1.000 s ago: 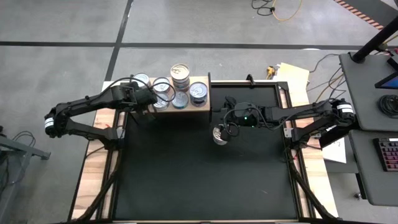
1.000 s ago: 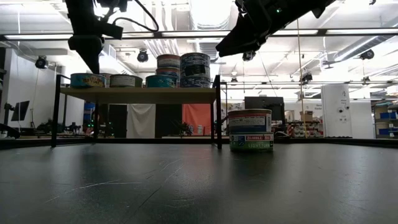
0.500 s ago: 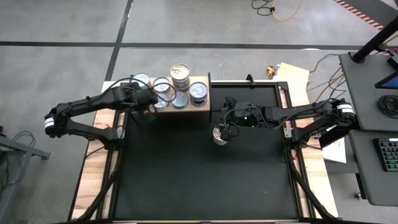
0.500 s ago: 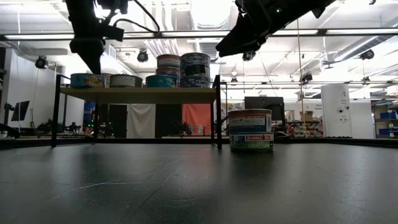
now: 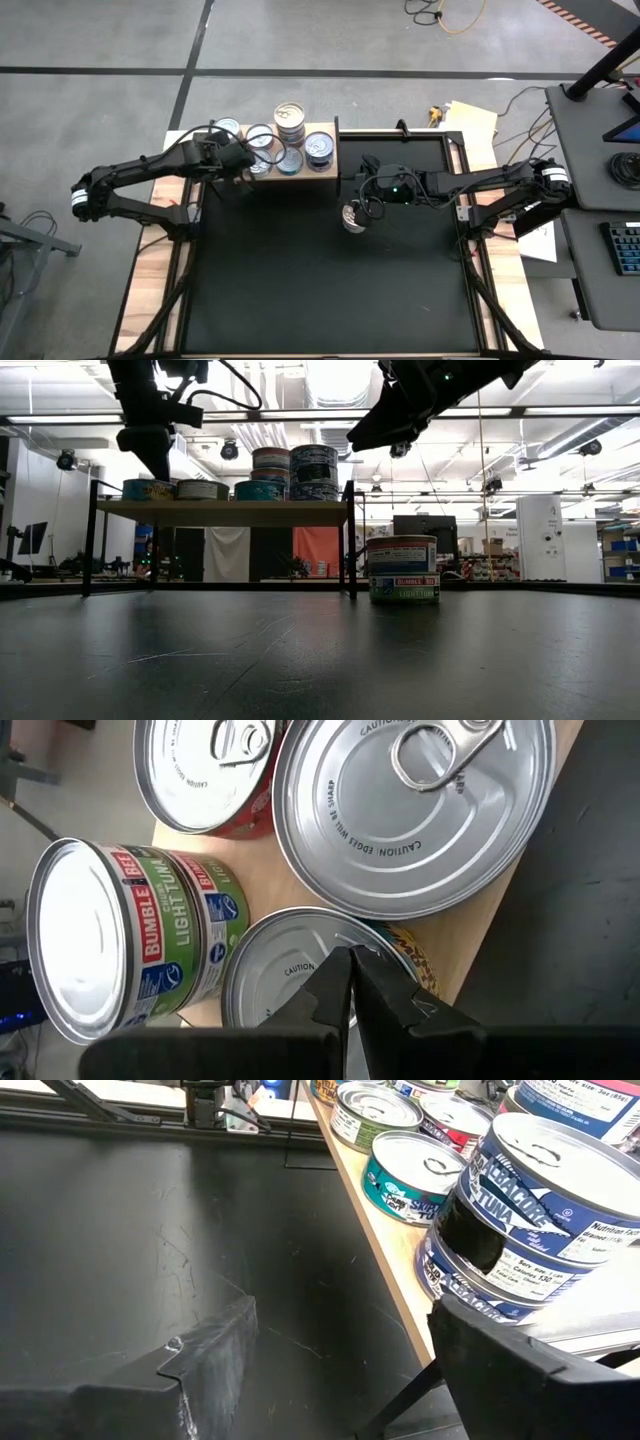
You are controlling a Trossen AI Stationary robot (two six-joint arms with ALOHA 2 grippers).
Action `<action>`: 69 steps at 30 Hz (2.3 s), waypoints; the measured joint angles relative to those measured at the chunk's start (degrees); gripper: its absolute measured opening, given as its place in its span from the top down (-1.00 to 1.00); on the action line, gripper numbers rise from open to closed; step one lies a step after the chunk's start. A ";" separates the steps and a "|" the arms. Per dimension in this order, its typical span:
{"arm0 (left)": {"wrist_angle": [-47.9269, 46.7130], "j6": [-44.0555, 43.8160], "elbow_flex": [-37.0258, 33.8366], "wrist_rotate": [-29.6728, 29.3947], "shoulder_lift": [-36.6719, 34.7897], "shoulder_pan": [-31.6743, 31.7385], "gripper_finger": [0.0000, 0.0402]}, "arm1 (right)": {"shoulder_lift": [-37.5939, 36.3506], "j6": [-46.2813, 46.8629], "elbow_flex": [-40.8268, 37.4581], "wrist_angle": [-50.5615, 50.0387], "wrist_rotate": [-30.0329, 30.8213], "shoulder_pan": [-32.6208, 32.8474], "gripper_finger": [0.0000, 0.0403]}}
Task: Stack canned seafood by type on shelf
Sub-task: Put the yellow/blue tuna can on the shelf, then stack the blue and pink tuna can on top of the other blue and pink tuna can on the shelf
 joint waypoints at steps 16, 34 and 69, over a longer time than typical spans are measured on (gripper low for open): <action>-1.83 0.68 0.66 -2.29 -0.81 0.00 1.00 | 0.00 0.52 0.00 0.00 0.02 0.00 -0.46; -2.79 -11.55 11.58 2.01 -1.03 -5.65 1.00 | 0.00 6.83 0.02 -7.41 0.22 0.00 -0.33; 59.93 -15.45 -22.57 -5.75 -0.97 -44.43 1.00 | -0.04 23.26 -19.77 12.49 14.74 8.15 -0.05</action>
